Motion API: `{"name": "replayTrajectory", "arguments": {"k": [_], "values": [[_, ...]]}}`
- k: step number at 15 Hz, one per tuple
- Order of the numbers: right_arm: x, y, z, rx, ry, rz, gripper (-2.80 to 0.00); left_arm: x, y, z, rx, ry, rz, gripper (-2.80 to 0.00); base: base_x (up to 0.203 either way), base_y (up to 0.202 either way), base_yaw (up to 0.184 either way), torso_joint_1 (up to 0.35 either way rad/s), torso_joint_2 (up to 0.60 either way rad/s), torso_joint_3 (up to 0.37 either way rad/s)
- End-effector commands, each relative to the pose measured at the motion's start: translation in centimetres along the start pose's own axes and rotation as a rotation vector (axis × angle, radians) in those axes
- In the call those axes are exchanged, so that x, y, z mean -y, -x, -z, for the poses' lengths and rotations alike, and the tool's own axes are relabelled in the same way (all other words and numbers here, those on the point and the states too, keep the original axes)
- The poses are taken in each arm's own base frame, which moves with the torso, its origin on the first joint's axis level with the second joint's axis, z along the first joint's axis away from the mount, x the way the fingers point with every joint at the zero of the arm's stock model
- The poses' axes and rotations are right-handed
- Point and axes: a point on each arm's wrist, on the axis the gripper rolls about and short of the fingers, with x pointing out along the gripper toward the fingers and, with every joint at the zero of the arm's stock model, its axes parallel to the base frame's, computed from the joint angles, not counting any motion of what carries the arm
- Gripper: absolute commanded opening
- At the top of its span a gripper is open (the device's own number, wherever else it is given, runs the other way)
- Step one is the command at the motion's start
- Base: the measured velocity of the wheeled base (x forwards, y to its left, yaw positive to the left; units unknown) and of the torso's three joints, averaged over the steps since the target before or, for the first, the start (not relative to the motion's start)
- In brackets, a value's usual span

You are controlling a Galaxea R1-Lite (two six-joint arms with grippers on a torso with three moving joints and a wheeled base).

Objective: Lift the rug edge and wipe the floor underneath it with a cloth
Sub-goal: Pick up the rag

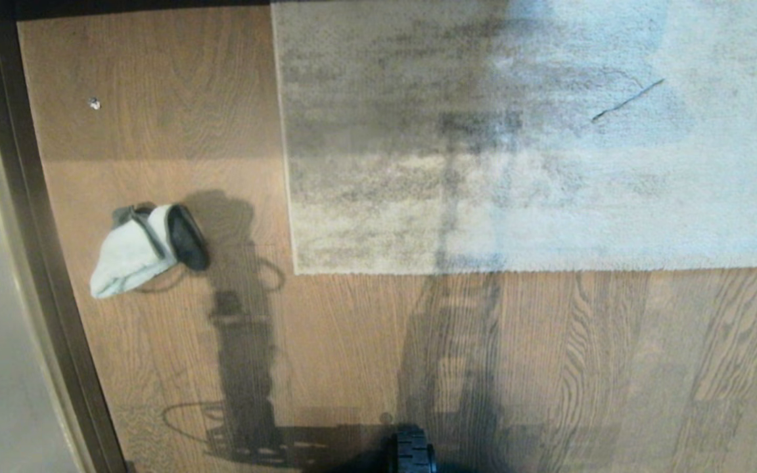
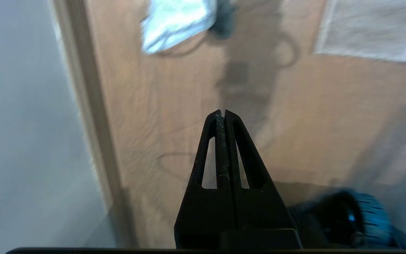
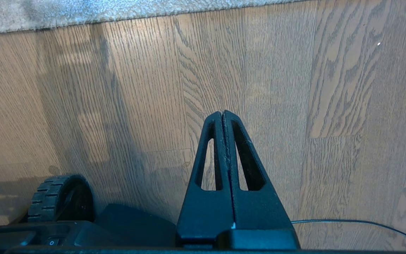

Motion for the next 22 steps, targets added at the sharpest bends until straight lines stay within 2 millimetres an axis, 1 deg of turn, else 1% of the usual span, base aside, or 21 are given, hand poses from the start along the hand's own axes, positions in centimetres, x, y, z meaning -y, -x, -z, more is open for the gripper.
{"name": "replayTrajectory", "arguments": {"k": [1, 4, 8, 9, 11, 14, 18, 20, 22], "values": [[0.0, 0.0, 0.0, 0.001, -0.001, 0.0, -2.8, 0.2, -1.9, 0.3, -0.102, 0.001, -0.028, -2.8, 0.0, 0.0, 0.0, 0.0, 0.0, 0.0], [0.0, 0.0, 0.0, 0.001, -0.001, 0.0, -2.8, 0.6, -4.9, 0.1, -0.172, -0.007, -0.033, -2.8, 0.0, 0.0, 0.0, 0.0, 0.0, 0.0], [0.0, 0.0, 0.0, 0.001, 0.001, 0.0, -2.8, 1.0, -9.7, -0.8, -0.107, -0.006, -0.05, -2.8, 0.0, 0.0, 0.0, 0.0, 0.0, 0.0], [0.0, 0.0, 0.0, 0.001, -0.001, 0.0, -2.8, 1.0, -10.3, -1.1, -0.078, -0.005, -0.044, 0.0, 0.0, 0.0, 0.0, 0.0, 0.0, 0.0], [0.0, 0.0, 0.0, 0.001, -0.001, 0.0, -2.8, 1.1, -10.6, -1.5, -0.055, -0.005, -0.035, 0.0, 0.0, 0.0, 0.0, 0.0, 0.0, 0.0], [0.0, 0.0, 0.0, 0.001, -0.001, 0.0, -2.8, 1.1, -11.0, -2.7, -0.021, -0.002, -0.041, 0.0, 0.0, 0.0, 0.0, 0.0, 0.0, 0.0], [0.0, 0.0, 0.0, 0.001, -0.001, 0.0, -2.8, 0.1, -11.1, -3.0, -0.016, -0.058, -0.105, 0.0, 0.0, 0.0, 0.0, 0.0, 0.0, 0.0], [0.0, 0.0, 0.0, 0.001, -0.001, 0.0, -2.8, 0.1, -11.7, -3.1, -0.024, -0.06, -0.11, 0.0, 0.0, 0.0, 0.0, 0.0, 0.0, 0.0], [0.0, 0.0, 0.0, 0.001, -0.001, 0.0, -2.8, 0.2, -12.8, -3.5, -0.02, -0.065, -0.11, 0.0, 0.0, 0.0, 0.0, 0.0, 0.0, 0.0]]}}
